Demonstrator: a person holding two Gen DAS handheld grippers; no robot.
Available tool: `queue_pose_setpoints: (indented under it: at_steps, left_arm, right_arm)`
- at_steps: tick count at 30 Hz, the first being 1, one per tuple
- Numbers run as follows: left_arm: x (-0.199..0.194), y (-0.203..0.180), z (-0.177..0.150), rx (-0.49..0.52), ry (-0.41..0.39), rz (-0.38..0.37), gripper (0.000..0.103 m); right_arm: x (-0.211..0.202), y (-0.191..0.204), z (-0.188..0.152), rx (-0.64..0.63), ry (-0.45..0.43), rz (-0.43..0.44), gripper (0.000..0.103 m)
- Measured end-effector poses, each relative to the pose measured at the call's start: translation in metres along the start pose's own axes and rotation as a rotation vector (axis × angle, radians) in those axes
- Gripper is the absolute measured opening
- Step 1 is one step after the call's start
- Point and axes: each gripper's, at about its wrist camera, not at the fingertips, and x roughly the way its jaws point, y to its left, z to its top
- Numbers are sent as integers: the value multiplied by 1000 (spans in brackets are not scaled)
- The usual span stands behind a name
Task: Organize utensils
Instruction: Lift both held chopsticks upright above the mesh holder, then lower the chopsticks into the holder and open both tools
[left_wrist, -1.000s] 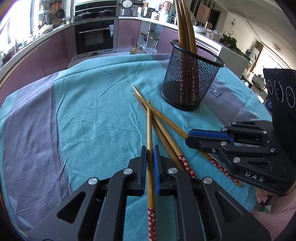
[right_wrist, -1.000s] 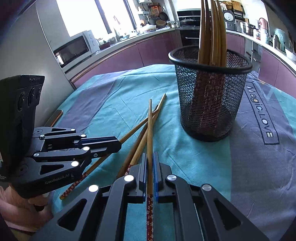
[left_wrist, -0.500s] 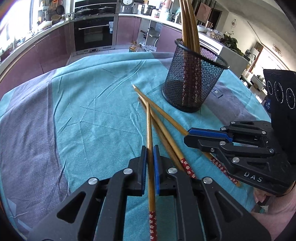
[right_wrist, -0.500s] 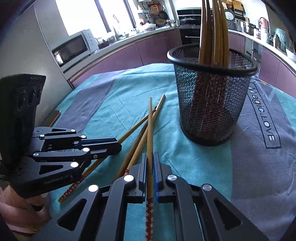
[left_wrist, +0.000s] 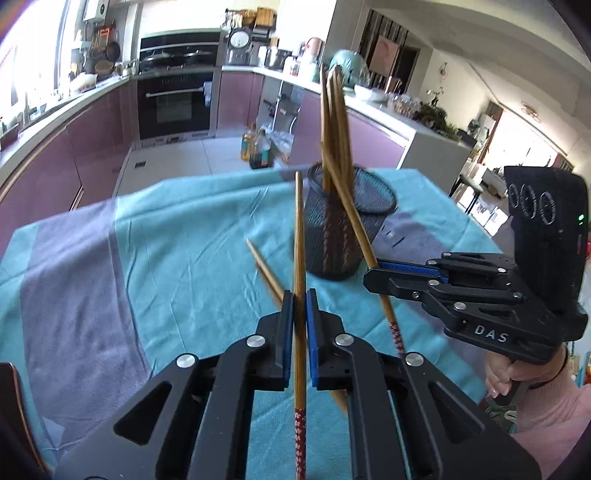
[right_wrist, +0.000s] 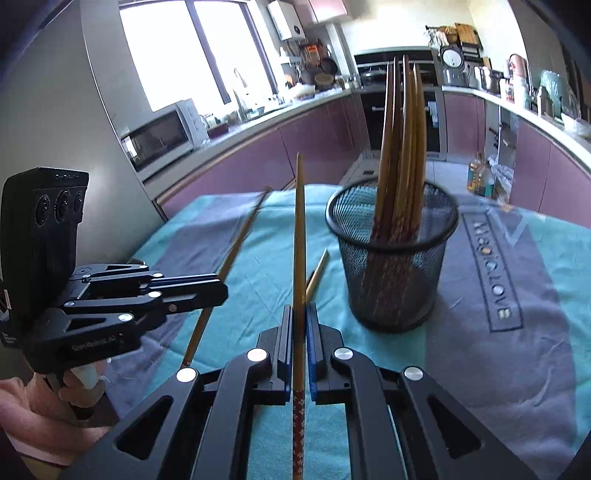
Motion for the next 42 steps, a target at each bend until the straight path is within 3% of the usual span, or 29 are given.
queue_pose_setpoints:
  at_steps: [17, 34, 42]
  left_arm:
    - [-58, -10, 46, 16, -154, -87, 7]
    - [-88, -33, 121, 29, -333, -124, 7]
    - [-64, -45, 134, 35, -301, -115, 7]
  right_arm:
    - [-43, -20, 46, 10, -180, -33, 6]
    - [-55, -36, 101, 21, -335, -73, 6]
    - [-39, -50, 106, 49, -324, -92, 6]
